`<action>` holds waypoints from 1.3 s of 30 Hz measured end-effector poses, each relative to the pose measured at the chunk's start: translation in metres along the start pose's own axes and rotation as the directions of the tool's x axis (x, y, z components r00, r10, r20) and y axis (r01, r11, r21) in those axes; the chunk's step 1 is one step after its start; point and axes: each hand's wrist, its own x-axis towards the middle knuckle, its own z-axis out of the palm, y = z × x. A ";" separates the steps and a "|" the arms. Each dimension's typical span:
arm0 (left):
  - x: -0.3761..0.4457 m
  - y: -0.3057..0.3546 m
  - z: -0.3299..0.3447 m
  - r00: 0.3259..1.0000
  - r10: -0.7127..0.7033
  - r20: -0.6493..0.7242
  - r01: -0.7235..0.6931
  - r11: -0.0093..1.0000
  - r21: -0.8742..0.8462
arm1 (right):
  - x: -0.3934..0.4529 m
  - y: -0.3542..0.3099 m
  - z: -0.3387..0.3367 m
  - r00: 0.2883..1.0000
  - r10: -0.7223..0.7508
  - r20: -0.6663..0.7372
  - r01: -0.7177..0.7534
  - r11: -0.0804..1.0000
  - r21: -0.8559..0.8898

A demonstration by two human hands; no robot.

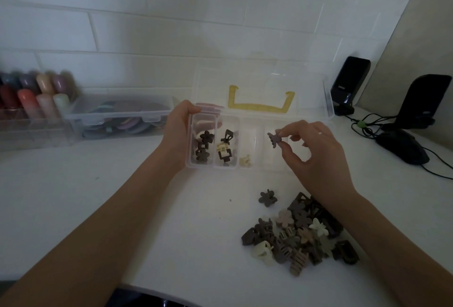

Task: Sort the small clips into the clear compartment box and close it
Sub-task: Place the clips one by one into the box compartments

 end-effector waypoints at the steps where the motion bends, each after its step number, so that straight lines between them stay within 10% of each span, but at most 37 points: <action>1: 0.000 0.000 0.000 1.000 0.003 -0.003 -0.003 1.000 0.002 | 0.000 0.001 0.001 1.000 0.003 0.005 -0.003 1.000 -0.001; 11: 0.000 0.000 0.000 1.000 -0.009 -0.017 0.009 1.000 -0.007 | 0.001 -0.005 0.000 0.996 -0.085 -0.009 0.085 0.996 -0.022; 23: -0.010 0.000 0.006 0.999 0.012 -0.036 -0.011 0.999 0.031 | -0.010 -0.015 0.012 0.894 -0.180 0.410 0.362 0.830 -0.424; 39: -0.007 0.000 0.005 0.998 0.026 -0.058 -0.021 0.996 0.084 | 0.001 -0.004 0.002 0.926 -0.193 0.324 0.248 0.959 -0.136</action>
